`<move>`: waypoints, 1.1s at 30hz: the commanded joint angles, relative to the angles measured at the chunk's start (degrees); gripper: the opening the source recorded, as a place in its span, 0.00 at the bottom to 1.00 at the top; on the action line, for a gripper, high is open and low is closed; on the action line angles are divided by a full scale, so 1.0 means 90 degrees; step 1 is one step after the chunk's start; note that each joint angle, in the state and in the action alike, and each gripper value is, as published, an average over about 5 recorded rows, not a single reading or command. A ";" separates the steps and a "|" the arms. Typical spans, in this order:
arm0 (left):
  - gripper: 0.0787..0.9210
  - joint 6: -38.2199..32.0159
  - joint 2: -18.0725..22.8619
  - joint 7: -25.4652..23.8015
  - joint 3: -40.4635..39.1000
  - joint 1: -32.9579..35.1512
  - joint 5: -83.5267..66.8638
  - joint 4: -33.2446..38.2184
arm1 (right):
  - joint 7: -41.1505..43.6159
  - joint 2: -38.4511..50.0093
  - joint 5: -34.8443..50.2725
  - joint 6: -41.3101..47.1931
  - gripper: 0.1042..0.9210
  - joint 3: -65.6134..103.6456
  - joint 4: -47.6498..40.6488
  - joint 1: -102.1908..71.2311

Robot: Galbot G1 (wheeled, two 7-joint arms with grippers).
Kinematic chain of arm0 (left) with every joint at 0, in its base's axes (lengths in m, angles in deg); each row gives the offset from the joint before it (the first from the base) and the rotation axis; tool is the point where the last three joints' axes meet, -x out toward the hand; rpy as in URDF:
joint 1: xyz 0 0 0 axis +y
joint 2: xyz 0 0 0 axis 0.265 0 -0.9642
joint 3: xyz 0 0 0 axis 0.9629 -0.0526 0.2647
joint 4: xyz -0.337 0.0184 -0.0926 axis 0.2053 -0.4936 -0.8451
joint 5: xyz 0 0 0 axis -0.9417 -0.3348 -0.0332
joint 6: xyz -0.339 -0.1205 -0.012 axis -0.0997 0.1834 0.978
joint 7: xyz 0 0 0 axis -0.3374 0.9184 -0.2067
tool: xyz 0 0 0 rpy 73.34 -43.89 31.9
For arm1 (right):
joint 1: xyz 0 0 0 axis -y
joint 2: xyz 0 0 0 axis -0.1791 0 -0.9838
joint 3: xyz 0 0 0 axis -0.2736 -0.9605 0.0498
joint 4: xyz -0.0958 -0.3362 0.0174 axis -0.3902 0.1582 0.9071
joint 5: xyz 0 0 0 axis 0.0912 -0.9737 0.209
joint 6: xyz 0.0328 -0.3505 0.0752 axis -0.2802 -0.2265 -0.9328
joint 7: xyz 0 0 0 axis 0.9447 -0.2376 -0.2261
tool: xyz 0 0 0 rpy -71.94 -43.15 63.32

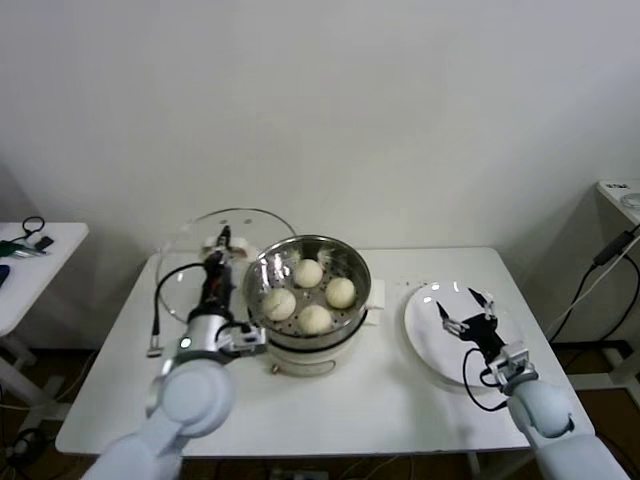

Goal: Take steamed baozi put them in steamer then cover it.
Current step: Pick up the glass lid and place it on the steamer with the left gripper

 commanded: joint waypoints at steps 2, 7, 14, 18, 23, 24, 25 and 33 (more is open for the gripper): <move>0.08 0.0383 0.1351 -0.0769 -0.1263 -0.0833 0.0961 -0.0862 | -0.0001 0.0016 -0.0026 -0.0021 0.88 0.0074 -0.0049 -0.0002; 0.08 0.0383 0.1822 -0.0773 -0.1274 -0.0849 0.1177 -0.1293 | -0.0001 -0.0005 -0.0046 -0.0026 0.88 0.0083 -0.0048 -0.0019; 0.08 0.0382 0.2255 -0.0648 -0.1299 -0.0867 0.1267 -0.1811 | 0.0003 -0.0038 -0.0085 -0.0054 0.88 0.0132 -0.0060 -0.0071; 0.08 0.0383 0.2480 -0.0489 -0.1220 -0.0859 0.1240 -0.2110 | 0.0013 -0.0039 -0.0093 -0.0075 0.88 0.0167 -0.0073 -0.0096; 0.08 0.0383 0.2646 -0.0355 -0.1160 -0.0915 0.1230 -0.2303 | 0.0027 -0.0031 -0.0097 -0.0093 0.88 0.0193 -0.0080 -0.0120; 0.08 0.0383 0.2667 -0.0348 -0.1156 -0.0929 0.1231 -0.2333 | 0.0029 -0.0030 -0.0097 -0.0097 0.88 0.0197 -0.0082 -0.0122; 0.08 0.0383 0.2683 -0.0342 -0.1151 -0.0941 0.1232 -0.2365 | 0.0031 -0.0029 -0.0098 -0.0100 0.88 0.0200 -0.0083 -0.0123; 0.08 0.0383 0.2647 -0.0273 -0.1083 -0.0933 0.1219 -0.2545 | 0.0052 -0.0020 -0.0095 -0.0127 0.88 0.0223 -0.0113 -0.0123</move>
